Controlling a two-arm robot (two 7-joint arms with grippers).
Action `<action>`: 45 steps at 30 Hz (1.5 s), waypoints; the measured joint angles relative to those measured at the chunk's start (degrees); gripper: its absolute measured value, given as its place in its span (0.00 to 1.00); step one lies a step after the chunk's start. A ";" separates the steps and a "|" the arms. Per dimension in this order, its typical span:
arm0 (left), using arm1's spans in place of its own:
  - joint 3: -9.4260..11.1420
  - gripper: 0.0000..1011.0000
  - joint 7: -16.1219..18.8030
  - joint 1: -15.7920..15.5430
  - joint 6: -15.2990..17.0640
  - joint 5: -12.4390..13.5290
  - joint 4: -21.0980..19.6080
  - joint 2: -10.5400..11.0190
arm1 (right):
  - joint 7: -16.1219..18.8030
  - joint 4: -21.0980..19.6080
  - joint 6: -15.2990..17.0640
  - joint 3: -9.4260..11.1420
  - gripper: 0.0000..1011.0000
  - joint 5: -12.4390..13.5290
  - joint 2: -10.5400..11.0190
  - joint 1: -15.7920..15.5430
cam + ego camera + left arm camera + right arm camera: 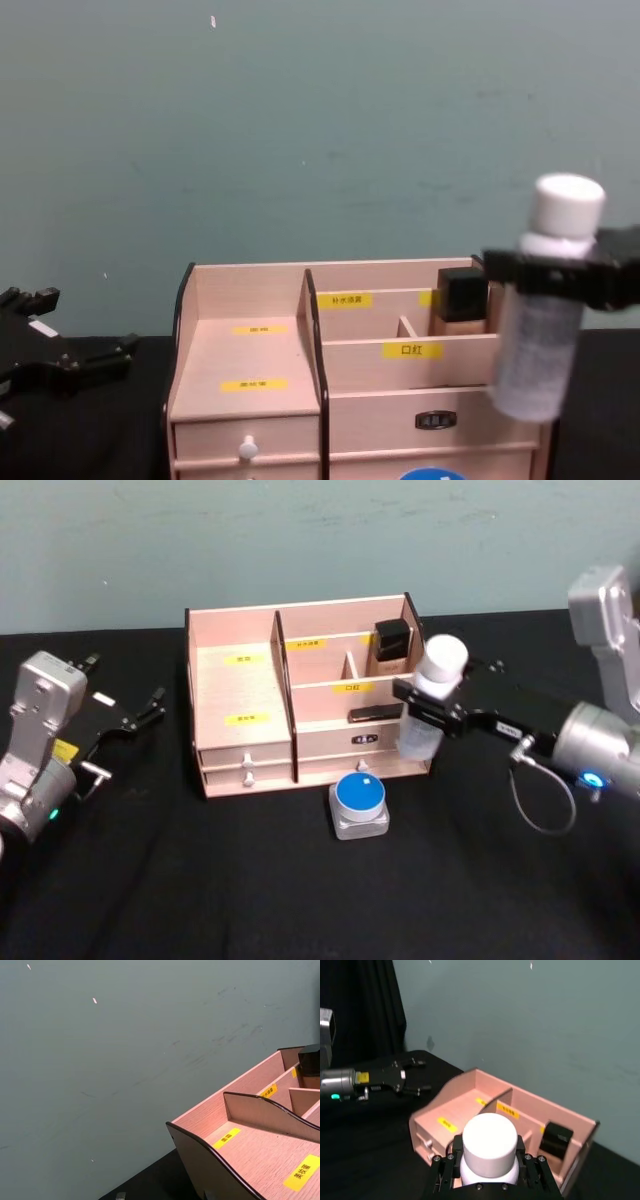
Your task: Pick up the facial cleanser and watermelon frost from the table and place them into the tiered storage box.
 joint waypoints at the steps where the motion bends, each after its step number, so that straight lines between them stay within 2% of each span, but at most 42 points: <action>1: 0.00 1.00 0.00 0.00 0.00 0.00 0.00 0.00 | 0.03 0.21 0.35 -0.55 0.58 0.11 -0.29 1.18; 15: 0.00 1.00 0.00 0.00 0.00 0.00 0.00 0.00 | 0.24 5.82 2.07 -6.50 0.58 -0.02 -4.62 10.98; 26: 0.00 1.00 0.00 0.00 0.00 0.00 0.00 0.00 | 0.25 13.38 0.37 -10.03 0.58 -1.81 -9.50 17.71; 35: 0.00 1.00 0.00 0.00 0.00 0.00 0.00 0.00 | 0.63 21.61 -2.37 -11.15 0.58 -3.08 -13.40 21.66; 45: 0.00 1.00 0.00 0.00 0.00 0.00 0.00 0.00 | 1.51 25.68 -3.63 -11.60 0.58 -4.05 -15.50 23.90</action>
